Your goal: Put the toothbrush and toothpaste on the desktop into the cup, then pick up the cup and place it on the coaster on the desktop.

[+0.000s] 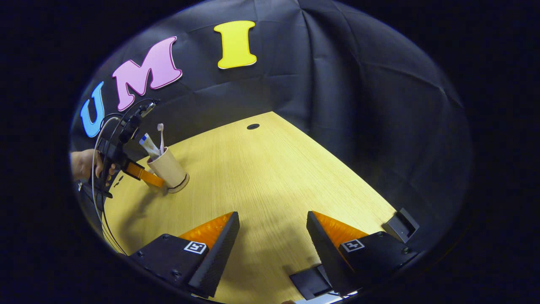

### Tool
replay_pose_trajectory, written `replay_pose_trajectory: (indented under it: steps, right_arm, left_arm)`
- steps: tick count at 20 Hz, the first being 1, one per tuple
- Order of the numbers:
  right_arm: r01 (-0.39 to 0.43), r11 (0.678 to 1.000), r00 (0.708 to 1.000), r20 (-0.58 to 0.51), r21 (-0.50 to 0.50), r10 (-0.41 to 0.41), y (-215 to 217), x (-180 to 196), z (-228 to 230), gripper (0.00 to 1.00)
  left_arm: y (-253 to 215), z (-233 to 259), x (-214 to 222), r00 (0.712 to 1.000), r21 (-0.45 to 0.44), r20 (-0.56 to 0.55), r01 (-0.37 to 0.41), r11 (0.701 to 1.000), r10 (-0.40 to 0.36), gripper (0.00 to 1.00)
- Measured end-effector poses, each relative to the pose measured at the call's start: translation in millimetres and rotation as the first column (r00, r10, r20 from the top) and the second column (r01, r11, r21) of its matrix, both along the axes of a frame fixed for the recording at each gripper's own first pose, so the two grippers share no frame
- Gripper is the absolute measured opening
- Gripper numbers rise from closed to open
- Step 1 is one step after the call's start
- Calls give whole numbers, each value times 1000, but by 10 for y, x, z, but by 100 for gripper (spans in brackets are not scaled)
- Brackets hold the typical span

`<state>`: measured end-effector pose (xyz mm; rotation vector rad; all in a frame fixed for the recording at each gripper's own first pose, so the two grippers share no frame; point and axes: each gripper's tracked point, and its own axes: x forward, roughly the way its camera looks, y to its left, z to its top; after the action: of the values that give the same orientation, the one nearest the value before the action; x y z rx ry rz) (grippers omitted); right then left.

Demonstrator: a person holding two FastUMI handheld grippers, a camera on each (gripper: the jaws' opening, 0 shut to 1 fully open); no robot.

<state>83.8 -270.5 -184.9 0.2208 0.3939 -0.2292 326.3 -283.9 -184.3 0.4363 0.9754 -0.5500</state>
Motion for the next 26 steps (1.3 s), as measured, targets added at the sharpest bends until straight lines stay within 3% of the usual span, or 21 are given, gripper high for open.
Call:
replay_pose_trajectory:
  steps: [6,7,13,18,21,23,26]
  right_arm:
    - [8,1000,1000,29,16,-8,-3,63,82,98]
    - [5,1000,1000,29,16,-6,4,52,85,99]
    - [-22,998,998,56,51,19,267,-5,251,98]
    - [-73,997,994,89,35,70,614,-44,609,99]
    - [-94,995,986,134,-33,98,796,-175,957,98]
    - [-106,994,982,157,-29,109,981,-305,1170,98]
    - [-117,992,970,210,-43,123,1260,-602,1489,98]
  left_arm:
    - [-21,-39,-37,1000,17,4,-5,1000,5,31]
    - [-8,-7,-37,1000,10,15,-8,1000,7,27]
    - [4,351,-222,996,-124,75,-32,992,41,100]
    - [218,1007,-543,965,-253,234,-52,966,114,98]
    - [345,1377,-1001,938,-377,294,-64,924,185,98]
    - [477,1591,-1371,912,-450,338,-60,891,232,98]
    - [784,1776,-1983,861,-485,422,-51,873,285,98]
